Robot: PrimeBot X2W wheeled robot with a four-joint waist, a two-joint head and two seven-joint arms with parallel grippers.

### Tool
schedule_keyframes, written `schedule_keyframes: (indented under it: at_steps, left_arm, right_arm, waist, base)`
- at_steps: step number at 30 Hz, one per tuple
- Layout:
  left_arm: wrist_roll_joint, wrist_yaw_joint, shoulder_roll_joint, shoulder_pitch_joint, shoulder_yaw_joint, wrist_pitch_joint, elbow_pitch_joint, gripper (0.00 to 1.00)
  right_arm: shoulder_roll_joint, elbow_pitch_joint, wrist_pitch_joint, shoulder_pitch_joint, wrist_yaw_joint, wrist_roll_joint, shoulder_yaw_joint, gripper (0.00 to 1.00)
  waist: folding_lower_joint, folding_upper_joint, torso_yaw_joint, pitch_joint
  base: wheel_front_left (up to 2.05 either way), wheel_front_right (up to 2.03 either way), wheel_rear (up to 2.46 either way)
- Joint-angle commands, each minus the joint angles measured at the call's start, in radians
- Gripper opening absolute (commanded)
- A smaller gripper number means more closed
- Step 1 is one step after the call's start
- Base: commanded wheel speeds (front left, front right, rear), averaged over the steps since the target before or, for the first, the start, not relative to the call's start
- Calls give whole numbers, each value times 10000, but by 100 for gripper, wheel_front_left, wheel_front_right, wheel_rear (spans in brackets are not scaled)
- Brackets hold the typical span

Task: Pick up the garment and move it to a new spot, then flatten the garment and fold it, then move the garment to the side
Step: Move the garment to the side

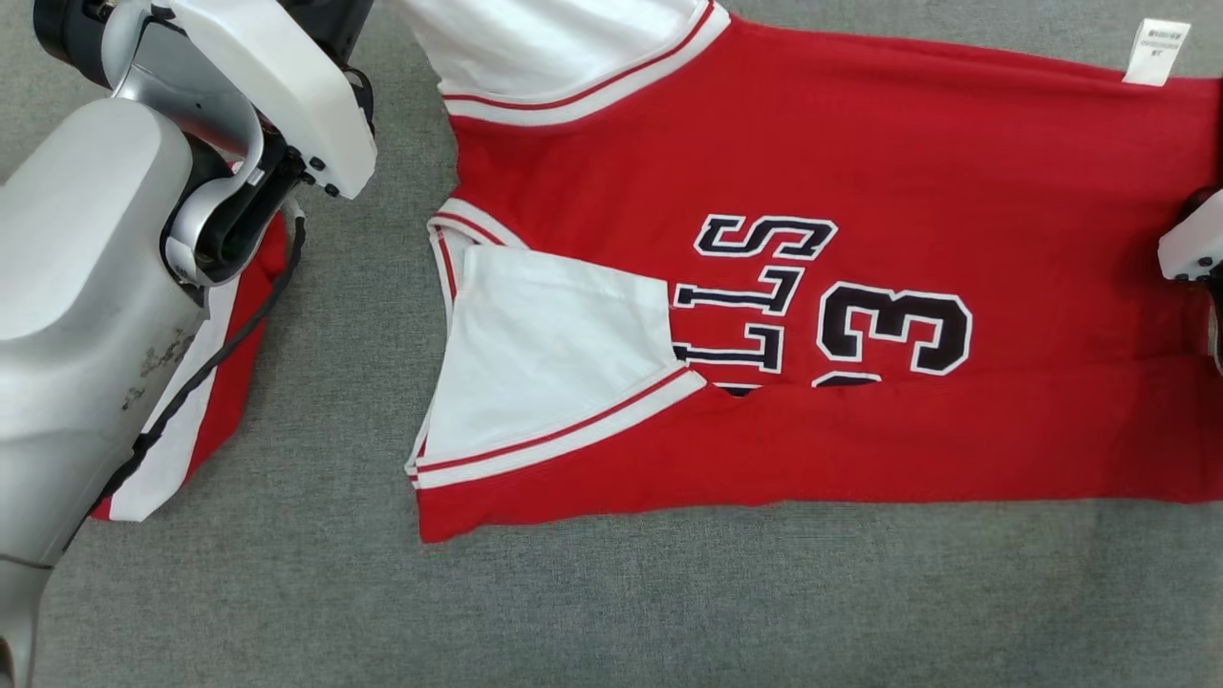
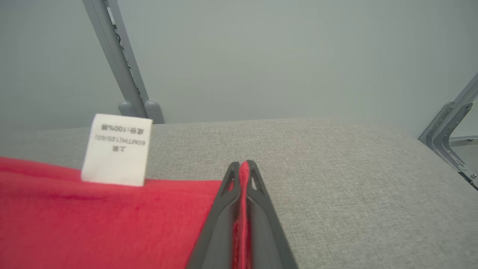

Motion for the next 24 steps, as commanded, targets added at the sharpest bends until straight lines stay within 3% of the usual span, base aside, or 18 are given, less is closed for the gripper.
schedule_keyframes:
  at_steps: [1,6,13,24]
  left_arm:
    - [115,74,-19,-111,49,-212,213,0]
    - [86,-192,-258,186,-190,-391,787,0]
    - [141,-396,1,823,-558,-328,713,0]
    - [-392,-125,1465,2859,-1023,512,-1767,0]
  right_arm:
    - [-45,76,-155,-74,-7,-54,-33,0]
    - [136,-69,-414,172,-7,56,120,0]
    - [76,-614,-490,919,-7,202,338,0]
    - [-452,-2645,-492,3401,-6,702,751,0]
  waist:
    - [0,0,11,-31]
    - [0,0,10,-289]
    - [0,0,-18,-895]
    - [0,0,29,-2019]
  base:
    - [0,0,0]
    - [0,0,0]
    - [0,0,0]
    - [0,0,0]
